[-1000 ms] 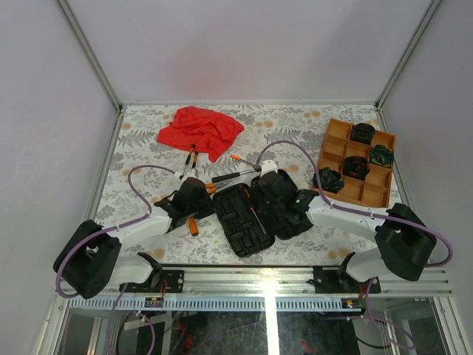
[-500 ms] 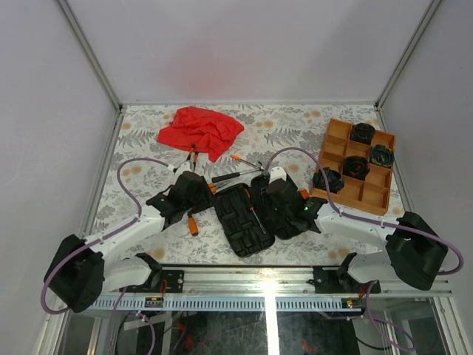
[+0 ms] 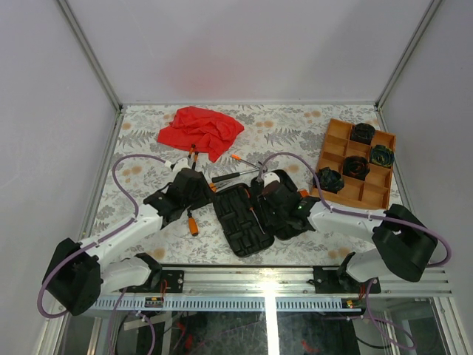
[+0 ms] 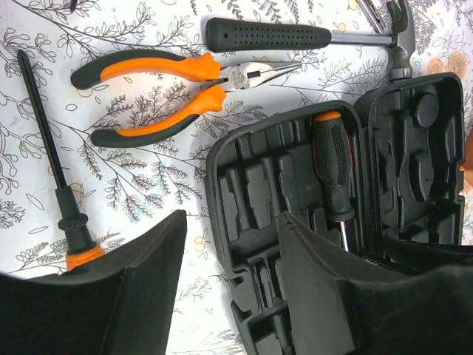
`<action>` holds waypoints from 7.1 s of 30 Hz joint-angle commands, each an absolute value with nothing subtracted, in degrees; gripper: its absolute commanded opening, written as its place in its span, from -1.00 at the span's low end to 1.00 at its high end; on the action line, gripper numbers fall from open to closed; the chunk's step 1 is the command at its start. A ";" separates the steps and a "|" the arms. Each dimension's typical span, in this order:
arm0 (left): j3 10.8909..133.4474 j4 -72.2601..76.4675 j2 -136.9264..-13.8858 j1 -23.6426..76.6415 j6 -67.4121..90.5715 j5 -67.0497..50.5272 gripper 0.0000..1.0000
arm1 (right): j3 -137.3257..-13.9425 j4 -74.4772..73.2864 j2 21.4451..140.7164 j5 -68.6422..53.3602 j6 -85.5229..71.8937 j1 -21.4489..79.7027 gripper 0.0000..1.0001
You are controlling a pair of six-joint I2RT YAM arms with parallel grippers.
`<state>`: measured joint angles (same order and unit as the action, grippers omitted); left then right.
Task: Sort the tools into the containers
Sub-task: Adjust the screwdriver in the storage box.
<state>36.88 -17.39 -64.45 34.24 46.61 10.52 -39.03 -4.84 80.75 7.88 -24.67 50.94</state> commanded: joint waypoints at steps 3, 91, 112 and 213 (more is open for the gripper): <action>38.75 -17.23 -65.15 34.72 45.96 10.94 0.04 | -40.69 -5.59 83.31 4.66 -22.83 50.91 -0.19; 53.29 -8.60 -98.81 45.88 54.69 8.61 -0.83 | -38.51 -2.47 75.17 -3.51 -32.02 51.50 -0.46; 54.69 -11.77 -101.87 45.88 55.20 9.06 -0.84 | -37.75 -5.05 79.91 -3.03 -32.37 51.58 -0.56; 48.08 -22.68 -89.72 46.30 50.33 10.91 -0.59 | -44.43 -25.85 84.20 7.93 -30.61 53.66 -0.57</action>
